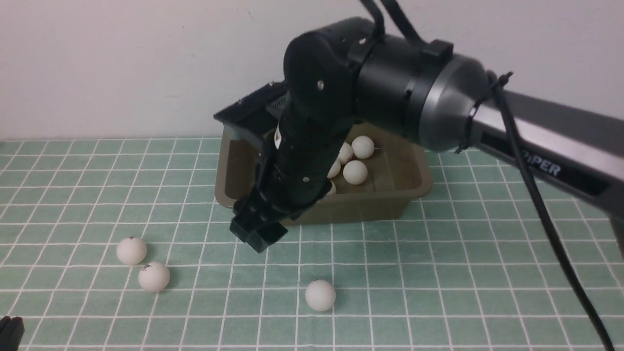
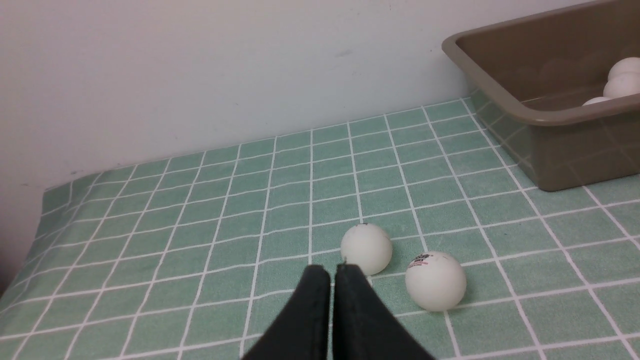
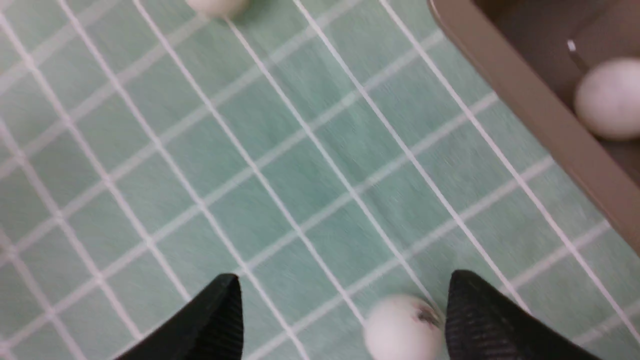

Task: Put the table tennis balls in the box on the green coffee tablecloth.
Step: 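Reach for and grasp a ping pong ball on the table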

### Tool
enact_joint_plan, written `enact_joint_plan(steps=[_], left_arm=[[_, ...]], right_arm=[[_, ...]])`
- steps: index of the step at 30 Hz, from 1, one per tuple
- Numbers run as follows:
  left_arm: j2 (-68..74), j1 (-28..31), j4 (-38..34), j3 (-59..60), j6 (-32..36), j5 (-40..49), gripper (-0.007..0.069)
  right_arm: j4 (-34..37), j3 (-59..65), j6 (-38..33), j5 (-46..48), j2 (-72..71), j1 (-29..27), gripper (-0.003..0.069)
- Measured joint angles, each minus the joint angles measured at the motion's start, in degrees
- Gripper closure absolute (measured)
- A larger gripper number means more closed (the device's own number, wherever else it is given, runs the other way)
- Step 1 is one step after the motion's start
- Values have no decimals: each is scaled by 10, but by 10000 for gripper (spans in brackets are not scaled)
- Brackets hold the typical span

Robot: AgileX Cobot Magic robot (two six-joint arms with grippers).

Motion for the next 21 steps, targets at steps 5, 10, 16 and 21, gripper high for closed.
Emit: enact_joint_plan(steps=[5, 10, 16, 21], left_arm=[[0, 0, 0, 0, 0, 0, 629], [0, 0, 0, 0, 0, 0, 629], [0, 0, 0, 0, 0, 0, 629], [0, 0, 0, 0, 0, 0, 629]], right_arm=[[-58, 47, 29, -2, 0, 2, 167], [-69, 66, 30, -4, 27, 2, 167], [-68, 66, 37, -9, 61, 2, 167], [-69, 66, 41, -12, 88, 2, 167]])
